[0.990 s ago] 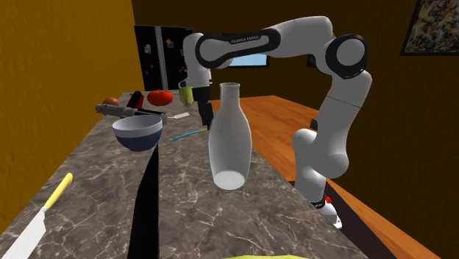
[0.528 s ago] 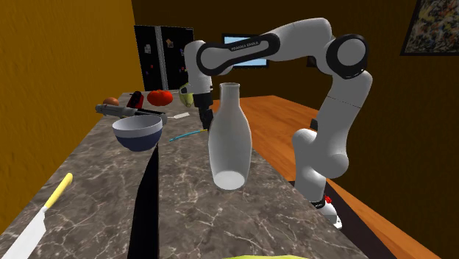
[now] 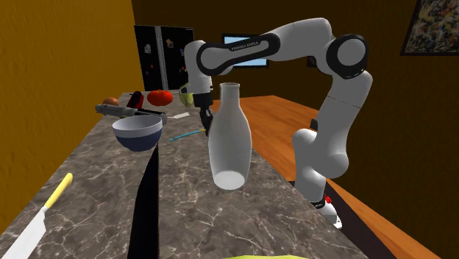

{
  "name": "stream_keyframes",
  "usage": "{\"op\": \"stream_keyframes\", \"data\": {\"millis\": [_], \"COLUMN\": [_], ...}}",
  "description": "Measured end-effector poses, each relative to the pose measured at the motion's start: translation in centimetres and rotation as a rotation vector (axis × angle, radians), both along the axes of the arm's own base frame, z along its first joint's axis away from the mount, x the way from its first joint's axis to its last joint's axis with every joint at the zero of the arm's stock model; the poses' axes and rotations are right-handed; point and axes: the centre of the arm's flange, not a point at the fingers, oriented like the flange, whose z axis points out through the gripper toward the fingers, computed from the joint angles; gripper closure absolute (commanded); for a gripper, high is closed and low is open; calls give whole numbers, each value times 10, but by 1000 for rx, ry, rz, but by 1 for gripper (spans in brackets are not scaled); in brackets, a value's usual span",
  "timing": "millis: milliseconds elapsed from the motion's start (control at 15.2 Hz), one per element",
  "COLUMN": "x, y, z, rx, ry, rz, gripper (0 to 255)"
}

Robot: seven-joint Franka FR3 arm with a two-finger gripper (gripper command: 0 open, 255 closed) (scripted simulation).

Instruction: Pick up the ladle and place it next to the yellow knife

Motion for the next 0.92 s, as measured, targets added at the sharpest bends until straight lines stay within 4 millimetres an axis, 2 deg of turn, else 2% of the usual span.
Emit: {"op": "stream_keyframes", "data": {"millis": [462, 924], "x": [0, 0], "y": [0, 0], "z": [2, 36], "rx": [0, 0], "ry": [1, 0], "rz": [0, 0], "gripper": [255, 255]}}
